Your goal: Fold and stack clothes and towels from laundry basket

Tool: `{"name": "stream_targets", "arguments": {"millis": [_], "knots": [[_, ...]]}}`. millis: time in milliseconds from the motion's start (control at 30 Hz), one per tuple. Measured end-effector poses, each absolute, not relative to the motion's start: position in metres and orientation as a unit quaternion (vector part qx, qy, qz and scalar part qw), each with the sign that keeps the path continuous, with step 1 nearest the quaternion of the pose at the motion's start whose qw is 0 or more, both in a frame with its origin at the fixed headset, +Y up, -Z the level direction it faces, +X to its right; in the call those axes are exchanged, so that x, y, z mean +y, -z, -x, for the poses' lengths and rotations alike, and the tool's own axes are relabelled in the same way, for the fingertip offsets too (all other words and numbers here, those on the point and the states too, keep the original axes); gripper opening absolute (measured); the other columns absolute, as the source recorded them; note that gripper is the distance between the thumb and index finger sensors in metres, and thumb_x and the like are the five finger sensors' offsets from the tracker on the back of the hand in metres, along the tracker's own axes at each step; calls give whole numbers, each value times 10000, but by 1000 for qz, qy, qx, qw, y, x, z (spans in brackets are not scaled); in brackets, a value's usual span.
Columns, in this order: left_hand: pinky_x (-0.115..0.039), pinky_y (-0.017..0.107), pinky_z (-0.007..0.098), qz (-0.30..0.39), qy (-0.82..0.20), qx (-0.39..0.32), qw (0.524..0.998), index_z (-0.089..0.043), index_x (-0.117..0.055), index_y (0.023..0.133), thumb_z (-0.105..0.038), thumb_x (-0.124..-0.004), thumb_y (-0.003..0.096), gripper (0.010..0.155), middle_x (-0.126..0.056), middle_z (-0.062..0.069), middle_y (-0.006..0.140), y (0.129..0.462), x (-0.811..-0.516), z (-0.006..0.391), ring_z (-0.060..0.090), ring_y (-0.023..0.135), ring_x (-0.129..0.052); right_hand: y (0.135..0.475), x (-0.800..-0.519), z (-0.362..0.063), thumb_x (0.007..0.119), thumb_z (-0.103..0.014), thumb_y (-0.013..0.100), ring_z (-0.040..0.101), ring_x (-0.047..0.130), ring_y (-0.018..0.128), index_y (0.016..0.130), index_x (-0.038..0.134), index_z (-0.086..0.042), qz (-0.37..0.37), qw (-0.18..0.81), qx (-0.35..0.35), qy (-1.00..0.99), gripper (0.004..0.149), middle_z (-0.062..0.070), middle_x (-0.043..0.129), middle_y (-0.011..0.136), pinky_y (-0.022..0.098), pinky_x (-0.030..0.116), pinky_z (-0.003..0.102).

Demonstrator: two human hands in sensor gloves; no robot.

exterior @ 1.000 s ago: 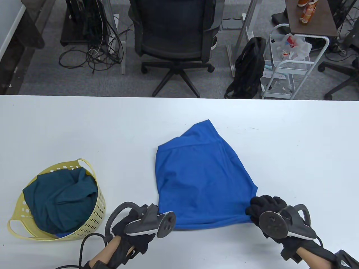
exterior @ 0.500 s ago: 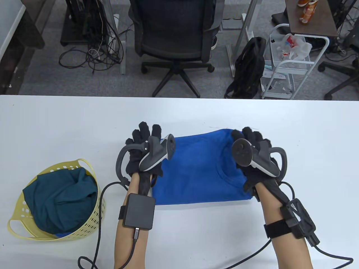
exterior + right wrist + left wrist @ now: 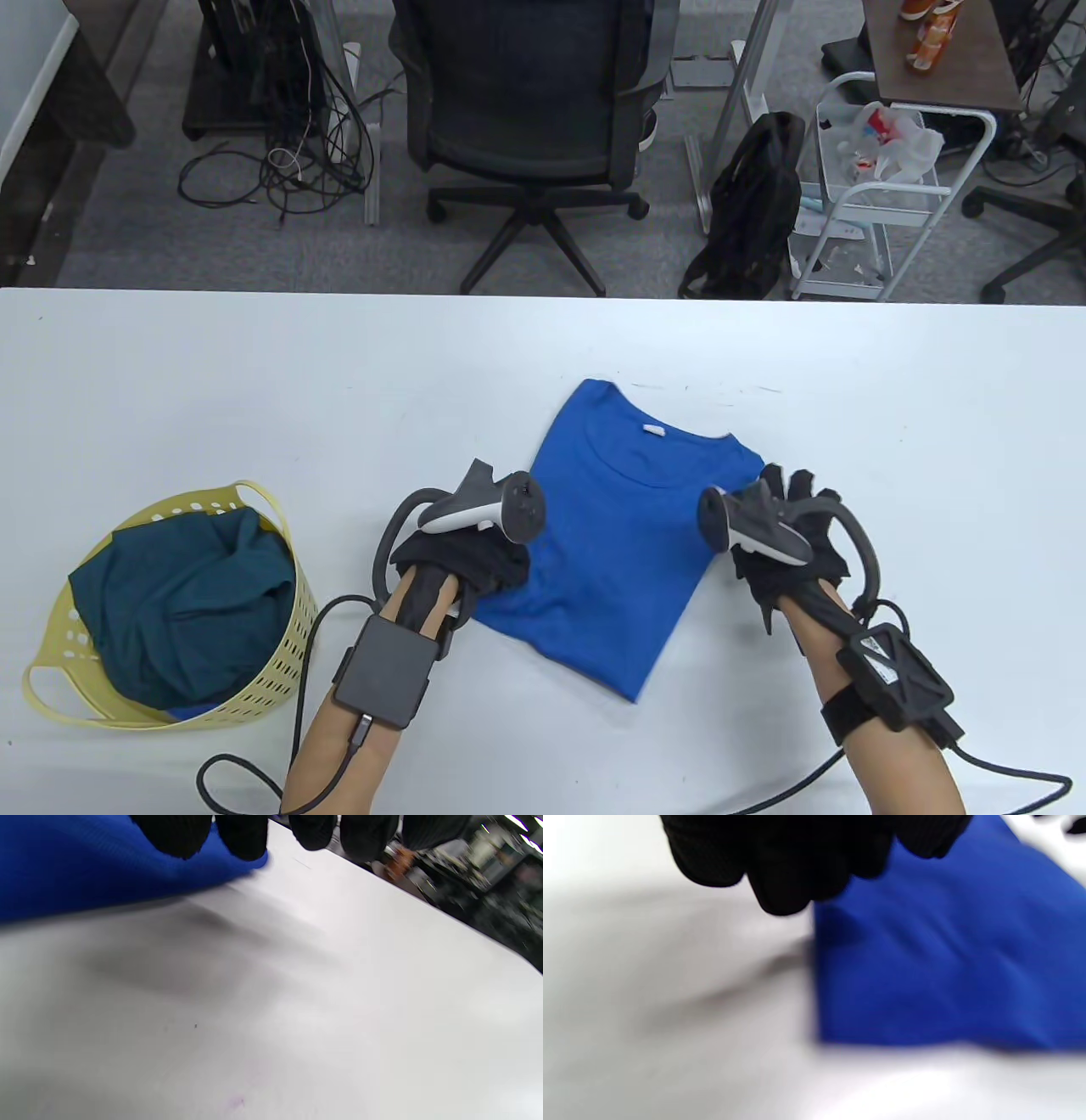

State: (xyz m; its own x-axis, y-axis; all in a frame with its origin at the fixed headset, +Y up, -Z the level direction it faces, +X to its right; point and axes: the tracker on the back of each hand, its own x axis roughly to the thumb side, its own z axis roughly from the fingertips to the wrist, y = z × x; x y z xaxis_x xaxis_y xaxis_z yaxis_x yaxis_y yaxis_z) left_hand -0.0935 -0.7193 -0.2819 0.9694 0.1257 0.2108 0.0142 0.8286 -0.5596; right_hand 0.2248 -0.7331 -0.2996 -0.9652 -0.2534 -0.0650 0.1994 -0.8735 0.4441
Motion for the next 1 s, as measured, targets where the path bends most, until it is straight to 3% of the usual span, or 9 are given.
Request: {"name": "stream_targets", "arguments": {"millis": [133,267,333,500,567,633,700,800,1000], "knots": [[-734,668,624,340,-92,88,932,95,-414,1209,-656,-652,567,1017,-595,391,1152,301,-742,73,496,941,-800,297,-745,-226,781,-433,617,578,767,838,1154,416,133,-174,-158,-252,939,861,433,610,1054,600,667,688],[-662,679,662,332,-98,164,924,179,-344,1177,-656,-722,528,1123,-454,487,1096,313,-768,40,571,910,-663,290,-767,-203,821,-472,560,496,754,802,1149,380,162,-190,-81,-272,940,972,391,592,1005,613,663,674],[-660,666,678,296,-50,171,938,149,-395,1160,-592,-780,509,1060,-471,465,1089,315,-773,25,570,897,-655,288,-768,-199,836,-413,554,545,711,816,1098,541,92,-197,-128,-251,939,800,396,571,1020,626,612,715],[-790,659,510,199,-72,128,969,-164,-697,995,-454,-835,542,555,-574,409,1121,304,-770,7,482,879,-771,279,-765,-187,784,-266,582,481,815,745,940,671,-25,-156,-112,-168,967,446,346,675,995,580,739,639],[-930,541,320,130,-36,96,986,-141,-585,1050,-416,-849,535,641,-742,322,1066,298,-769,4,257,728,-961,278,-767,-194,765,-236,582,276,954,598,961,612,-21,-119,-173,-145,967,462,292,754,942,451,888,421],[-965,459,227,107,-87,82,987,-100,-229,1197,-389,-865,533,963,-738,325,1060,294,-773,11,149,625,-1012,276,-767,-209,786,-199,572,264,966,564,1122,435,-59,-115,-256,-131,951,667,258,770,946,408,897,397],[-954,473,216,134,-126,44,982,-316,122,1042,-397,-829,559,1070,-614,387,1118,296,-774,23,138,640,-996,274,-766,-226,781,-174,579,329,898,708,1157,241,-273,-73,-322,-157,931,798,325,590,1080,445,880,406],[-881,576,313,246,-199,-72,946,-374,-319,1177,-458,-819,548,808,-358,416,1195,303,-778,39,211,786,-871,274,-763,-239,811,-167,580,495,741,891,1149,273,-343,17,-368,-249,896,802,349,282,1187,538,826,529],[-885,580,213,300,-115,-134,938,-164,-247,1204,-468,-918,438,1063,-188,292,1231,309,-781,34,87,777,-826,277,-772,-223,880,-166,530,356,694,900,1174,361,-121,58,-274,-296,913,828,256,174,1187,578,824,459]]}}
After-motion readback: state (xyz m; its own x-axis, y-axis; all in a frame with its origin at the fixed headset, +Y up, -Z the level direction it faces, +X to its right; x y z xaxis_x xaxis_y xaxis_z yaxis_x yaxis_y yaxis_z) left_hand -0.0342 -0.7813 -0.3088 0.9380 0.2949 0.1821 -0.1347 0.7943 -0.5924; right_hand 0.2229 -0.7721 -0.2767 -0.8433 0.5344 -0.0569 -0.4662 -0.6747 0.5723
